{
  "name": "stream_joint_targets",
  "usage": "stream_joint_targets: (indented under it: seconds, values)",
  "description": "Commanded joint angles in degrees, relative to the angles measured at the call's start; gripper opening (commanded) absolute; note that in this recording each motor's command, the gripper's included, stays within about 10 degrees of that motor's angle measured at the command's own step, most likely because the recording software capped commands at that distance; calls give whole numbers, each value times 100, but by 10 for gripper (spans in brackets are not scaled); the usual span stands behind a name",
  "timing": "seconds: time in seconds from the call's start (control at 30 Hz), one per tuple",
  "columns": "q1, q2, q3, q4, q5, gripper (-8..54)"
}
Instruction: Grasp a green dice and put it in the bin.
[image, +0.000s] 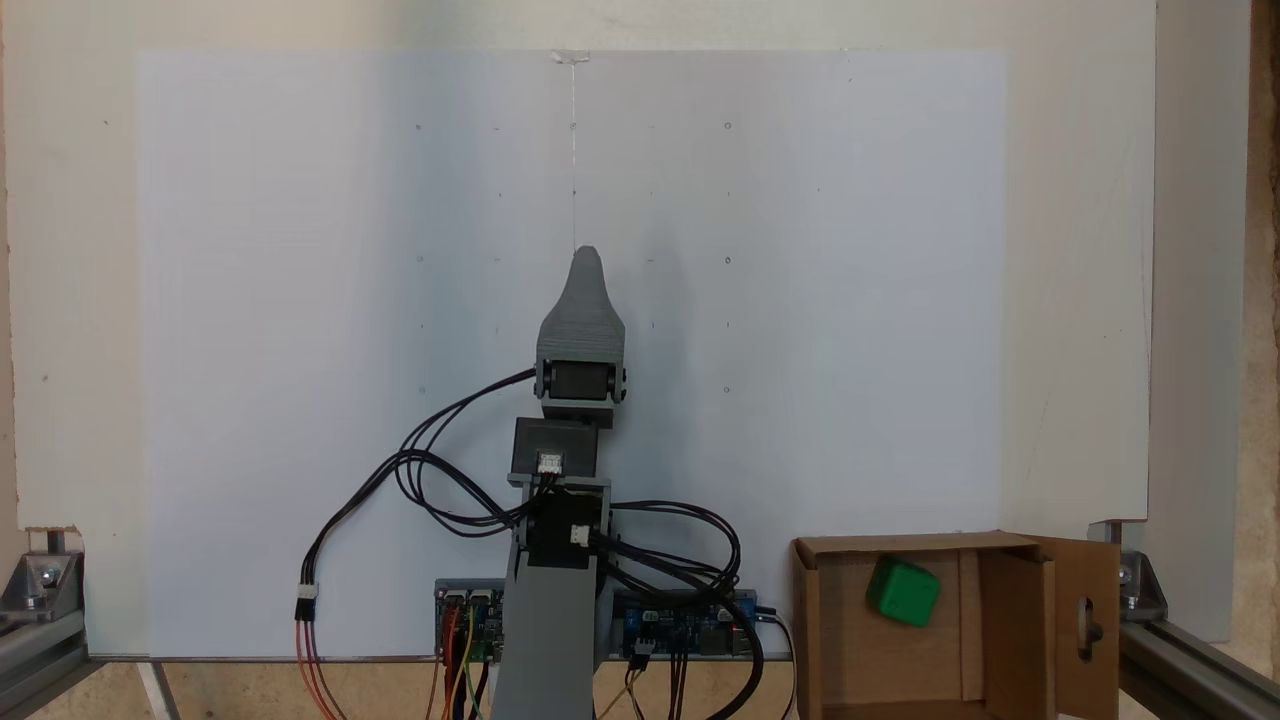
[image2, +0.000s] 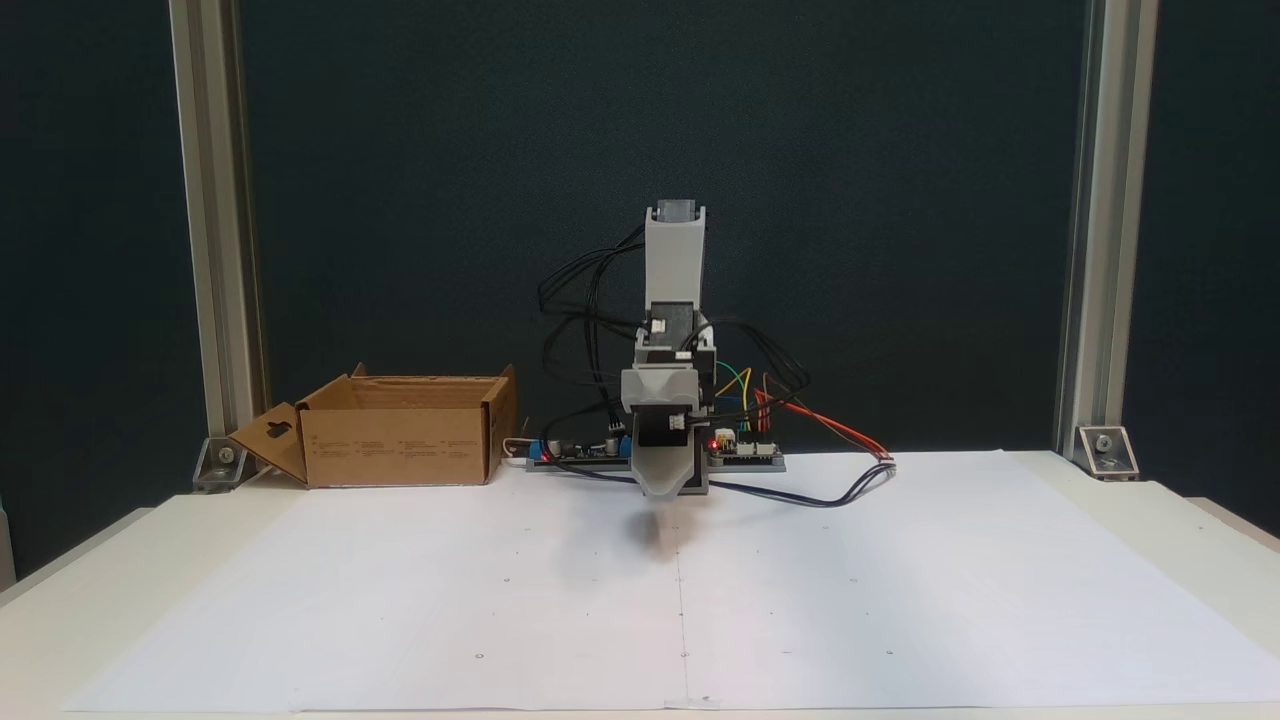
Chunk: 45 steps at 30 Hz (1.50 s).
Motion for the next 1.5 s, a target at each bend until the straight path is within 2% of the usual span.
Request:
stream_joint_targets:
  seconds: [0.0, 0.27, 1.47]
  values:
    - [-9, 615, 35, -642, 9, 454]
    - [44, 615, 633, -1626, 0, 450]
    - [-105, 606, 633, -1995, 26, 451]
